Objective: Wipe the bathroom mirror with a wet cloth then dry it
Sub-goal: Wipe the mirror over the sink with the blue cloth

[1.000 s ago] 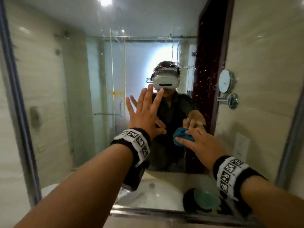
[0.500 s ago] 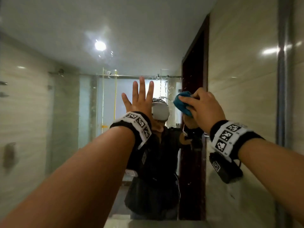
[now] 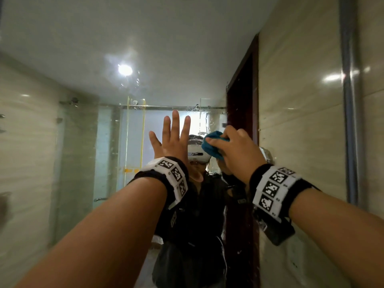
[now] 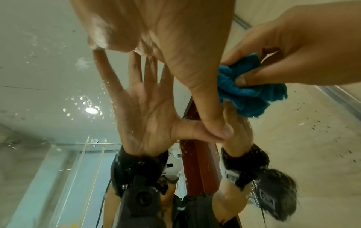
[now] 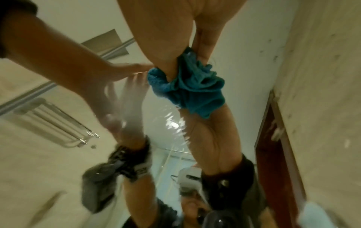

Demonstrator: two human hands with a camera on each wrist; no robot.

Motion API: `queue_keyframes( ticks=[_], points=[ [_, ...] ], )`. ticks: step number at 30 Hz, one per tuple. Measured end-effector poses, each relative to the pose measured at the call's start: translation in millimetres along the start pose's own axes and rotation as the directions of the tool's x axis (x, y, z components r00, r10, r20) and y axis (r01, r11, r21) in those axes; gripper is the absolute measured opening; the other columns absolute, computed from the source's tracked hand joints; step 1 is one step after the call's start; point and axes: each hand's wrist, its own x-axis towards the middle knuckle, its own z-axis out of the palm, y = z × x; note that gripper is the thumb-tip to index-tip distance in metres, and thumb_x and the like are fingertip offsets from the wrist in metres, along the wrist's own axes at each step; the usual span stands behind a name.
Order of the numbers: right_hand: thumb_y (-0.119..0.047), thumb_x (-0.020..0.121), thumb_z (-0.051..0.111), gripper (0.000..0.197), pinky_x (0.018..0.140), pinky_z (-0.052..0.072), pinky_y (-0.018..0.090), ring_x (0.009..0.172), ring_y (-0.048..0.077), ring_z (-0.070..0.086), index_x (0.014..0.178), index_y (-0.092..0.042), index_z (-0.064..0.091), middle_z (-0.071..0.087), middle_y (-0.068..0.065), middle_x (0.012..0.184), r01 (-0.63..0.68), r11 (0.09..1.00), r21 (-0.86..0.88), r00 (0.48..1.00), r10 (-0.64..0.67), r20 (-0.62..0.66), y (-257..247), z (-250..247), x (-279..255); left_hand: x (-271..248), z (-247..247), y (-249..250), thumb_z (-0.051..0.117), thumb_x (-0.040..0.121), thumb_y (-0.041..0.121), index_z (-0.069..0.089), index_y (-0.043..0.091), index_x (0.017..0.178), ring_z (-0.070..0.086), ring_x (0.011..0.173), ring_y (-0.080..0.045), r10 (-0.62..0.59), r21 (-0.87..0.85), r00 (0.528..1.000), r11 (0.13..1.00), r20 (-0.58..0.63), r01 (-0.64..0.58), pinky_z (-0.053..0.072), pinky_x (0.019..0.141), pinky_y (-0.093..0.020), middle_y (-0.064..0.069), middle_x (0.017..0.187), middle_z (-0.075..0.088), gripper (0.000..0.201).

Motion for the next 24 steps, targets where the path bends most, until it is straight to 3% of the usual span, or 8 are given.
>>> queue_keyframes(
  ticks=[2, 5, 8, 11, 16, 20, 22, 24],
  points=[
    [-0.015, 0.087, 0.060, 0.048, 0.079, 0.043, 0.035, 0.099, 0.027, 0.041, 0.132, -0.031, 0.050, 0.044, 0.006, 0.109, -0.028, 1.000, 0.002, 1.000, 0.028, -0.013, 11.4, -14.3, 15.4, -1.0, 0.2, -0.5, 0.077, 0.037, 0.076, -0.040, 0.023, 0.137, -0.031, 0.139, -0.029, 0.006, -0.006, 1.000, 1.000, 0.002, -0.006, -0.002, 0.112, -0.062, -0.007, 0.145, -0.044, 0.162],
    [-0.012, 0.090, 0.053, 0.043, 0.091, 0.043, 0.038, 0.102, 0.031, 0.043, 0.131, -0.027, 0.053, 0.044, 0.011, 0.112, -0.244, 0.966, 0.084, 0.950, 0.255, -0.178, 34.4, -37.6, 47.3, -3.8, -1.4, -1.8, 0.077, 0.039, 0.074, -0.039, 0.023, 0.137, -0.033, 0.138, -0.028, 0.021, -0.029, 1.000, 0.999, 0.010, -0.021, -0.002, 0.112, -0.062, -0.006, 0.145, -0.044, 0.160],
    [-0.007, 0.092, 0.049, 0.044, 0.094, 0.041, 0.041, 0.104, 0.035, 0.045, 0.132, -0.025, 0.052, 0.044, 0.015, 0.117, -0.349, 0.934, 0.075, 0.917, 0.357, -0.179, 38.7, -44.6, 65.7, -4.5, -3.5, -2.7, 0.079, 0.042, 0.071, -0.040, 0.023, 0.136, -0.035, 0.136, -0.028, 0.032, -0.044, 0.999, 0.999, 0.038, -0.030, -0.002, 0.112, -0.062, -0.005, 0.143, -0.047, 0.159],
    [-0.012, 0.089, 0.047, 0.050, 0.091, 0.041, 0.043, 0.108, 0.035, 0.041, 0.136, -0.029, 0.045, 0.040, 0.014, 0.124, -0.336, 0.941, 0.046, 0.931, 0.339, -0.135, 29.6, -39.6, 61.8, -2.7, -1.4, -2.3, 0.079, 0.044, 0.069, -0.044, 0.024, 0.133, -0.038, 0.134, -0.029, 0.022, -0.042, 0.997, 0.999, 0.074, -0.019, -0.003, 0.112, -0.063, -0.005, 0.141, -0.050, 0.159],
    [-0.013, 0.089, 0.055, 0.060, 0.092, 0.045, 0.036, 0.113, 0.028, 0.036, 0.141, -0.033, 0.034, 0.032, 0.006, 0.129, -0.169, 0.984, -0.048, 0.985, 0.167, -0.047, 3.6, -16.9, 44.0, -3.1, -4.4, -2.2, 0.076, 0.044, 0.074, -0.045, 0.024, 0.132, -0.036, 0.136, -0.029, 0.014, -0.027, 0.998, 1.000, 0.055, -0.012, -0.001, 0.112, -0.063, -0.006, 0.141, -0.049, 0.158],
    [-0.016, 0.089, 0.058, 0.062, 0.088, 0.047, 0.035, 0.111, 0.025, 0.037, 0.142, -0.036, 0.031, 0.034, 0.004, 0.126, -0.063, 0.994, -0.084, 0.998, 0.064, 0.016, 7.3, -18.7, 36.7, -8.0, -16.0, 0.7, 0.070, 0.048, 0.078, -0.024, 0.028, 0.144, -0.027, 0.141, -0.025, 0.000, -0.128, 1.000, 0.992, 0.001, 0.000, -0.009, 0.110, -0.062, -0.001, 0.151, -0.033, 0.144],
    [-0.020, 0.089, 0.059, 0.056, 0.086, 0.046, 0.035, 0.108, 0.025, 0.040, 0.137, -0.039, 0.037, 0.037, 0.003, 0.121, -0.012, 0.995, -0.097, 1.000, 0.013, 0.017, 18.3, -27.8, 40.8, -4.1, -28.6, 3.6, 0.064, 0.054, 0.081, -0.018, 0.028, 0.147, -0.027, 0.141, -0.024, -0.013, -0.150, 0.999, 0.989, -0.037, 0.007, -0.015, 0.107, -0.061, 0.001, 0.153, -0.030, 0.135],
    [-0.024, 0.089, 0.060, 0.041, 0.082, 0.049, 0.039, 0.101, 0.027, 0.047, 0.120, -0.045, 0.044, 0.044, 0.004, 0.111, -0.092, 0.996, 0.011, 0.991, 0.093, -0.100, 30.7, -38.0, 46.8, 6.5, -40.8, 6.6, 0.062, 0.058, 0.081, -0.026, 0.027, 0.144, -0.032, 0.138, -0.026, -0.017, -0.109, 0.998, 0.994, -0.057, 0.011, -0.015, 0.106, -0.062, -0.002, 0.149, -0.038, 0.135]
  ],
)
